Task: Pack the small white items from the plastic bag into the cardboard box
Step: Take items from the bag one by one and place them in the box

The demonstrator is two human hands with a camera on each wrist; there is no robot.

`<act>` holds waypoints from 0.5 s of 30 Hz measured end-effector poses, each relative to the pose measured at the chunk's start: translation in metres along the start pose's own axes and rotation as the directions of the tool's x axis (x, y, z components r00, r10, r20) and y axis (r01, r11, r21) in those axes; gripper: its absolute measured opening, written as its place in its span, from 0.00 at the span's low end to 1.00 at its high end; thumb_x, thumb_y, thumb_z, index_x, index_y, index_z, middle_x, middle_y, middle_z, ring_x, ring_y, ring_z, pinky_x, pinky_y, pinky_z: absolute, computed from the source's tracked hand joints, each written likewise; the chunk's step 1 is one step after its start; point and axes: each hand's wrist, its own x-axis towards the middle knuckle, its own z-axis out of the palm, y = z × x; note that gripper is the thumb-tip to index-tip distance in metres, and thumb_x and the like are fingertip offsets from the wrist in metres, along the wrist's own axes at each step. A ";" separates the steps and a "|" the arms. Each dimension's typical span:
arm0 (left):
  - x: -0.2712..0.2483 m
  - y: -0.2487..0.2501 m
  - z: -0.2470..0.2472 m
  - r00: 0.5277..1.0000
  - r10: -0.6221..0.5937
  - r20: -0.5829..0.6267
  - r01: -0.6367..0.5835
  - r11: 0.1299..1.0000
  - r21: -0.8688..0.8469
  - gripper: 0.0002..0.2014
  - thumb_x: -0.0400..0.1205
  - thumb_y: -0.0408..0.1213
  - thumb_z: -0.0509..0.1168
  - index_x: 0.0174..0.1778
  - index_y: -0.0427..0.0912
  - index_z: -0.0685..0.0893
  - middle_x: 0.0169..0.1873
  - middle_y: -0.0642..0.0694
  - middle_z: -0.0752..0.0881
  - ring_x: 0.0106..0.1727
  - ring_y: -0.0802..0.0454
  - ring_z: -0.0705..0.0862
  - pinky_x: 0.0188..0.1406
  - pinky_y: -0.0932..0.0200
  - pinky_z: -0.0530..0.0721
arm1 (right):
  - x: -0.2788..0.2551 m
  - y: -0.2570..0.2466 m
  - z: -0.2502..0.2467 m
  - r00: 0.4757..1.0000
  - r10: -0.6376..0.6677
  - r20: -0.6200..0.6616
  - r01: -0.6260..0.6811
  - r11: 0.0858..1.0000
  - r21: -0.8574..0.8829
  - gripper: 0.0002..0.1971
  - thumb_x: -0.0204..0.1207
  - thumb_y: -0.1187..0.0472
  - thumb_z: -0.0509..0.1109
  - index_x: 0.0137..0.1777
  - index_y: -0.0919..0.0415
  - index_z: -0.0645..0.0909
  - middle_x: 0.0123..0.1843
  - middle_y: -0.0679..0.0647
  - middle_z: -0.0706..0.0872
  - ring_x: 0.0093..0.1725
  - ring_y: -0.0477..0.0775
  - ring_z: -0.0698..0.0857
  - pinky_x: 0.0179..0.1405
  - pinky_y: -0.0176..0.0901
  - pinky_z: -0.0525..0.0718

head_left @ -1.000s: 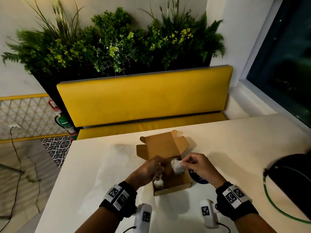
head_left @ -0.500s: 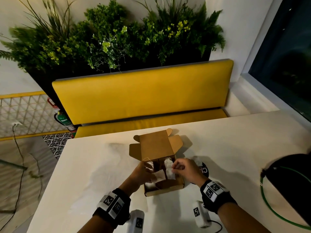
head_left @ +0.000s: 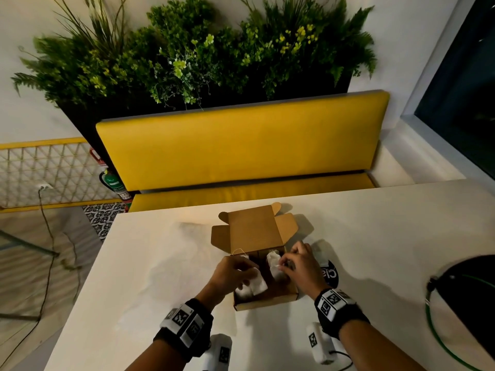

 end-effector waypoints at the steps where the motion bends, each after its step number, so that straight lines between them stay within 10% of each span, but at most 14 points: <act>1: 0.002 0.001 0.003 1.000 0.010 -0.006 -0.010 1.000 0.001 0.07 0.77 0.36 0.74 0.49 0.41 0.91 0.42 0.45 0.91 0.37 0.46 0.89 0.33 0.61 0.87 | 0.000 -0.001 0.000 1.000 0.015 -0.002 -0.015 1.000 0.002 0.07 0.72 0.50 0.77 0.43 0.53 0.87 0.49 0.48 0.71 0.54 0.48 0.70 0.47 0.34 0.77; 6: 0.015 0.008 0.017 0.998 0.056 0.025 -0.056 0.998 0.006 0.09 0.77 0.31 0.74 0.51 0.33 0.87 0.45 0.36 0.90 0.41 0.43 0.91 0.40 0.59 0.90 | 0.001 -0.003 0.000 0.998 0.056 -0.017 -0.055 0.998 0.013 0.05 0.75 0.53 0.75 0.44 0.53 0.85 0.52 0.50 0.72 0.55 0.48 0.73 0.43 0.31 0.79; 15: 0.042 0.001 0.047 0.997 0.069 0.016 -0.071 0.926 0.372 0.07 0.77 0.37 0.73 0.50 0.43 0.87 0.45 0.47 0.89 0.45 0.53 0.88 0.49 0.55 0.89 | 0.001 -0.003 -0.003 0.995 0.097 0.004 -0.097 0.991 0.087 0.08 0.73 0.56 0.77 0.50 0.53 0.84 0.53 0.49 0.71 0.51 0.47 0.75 0.40 0.26 0.75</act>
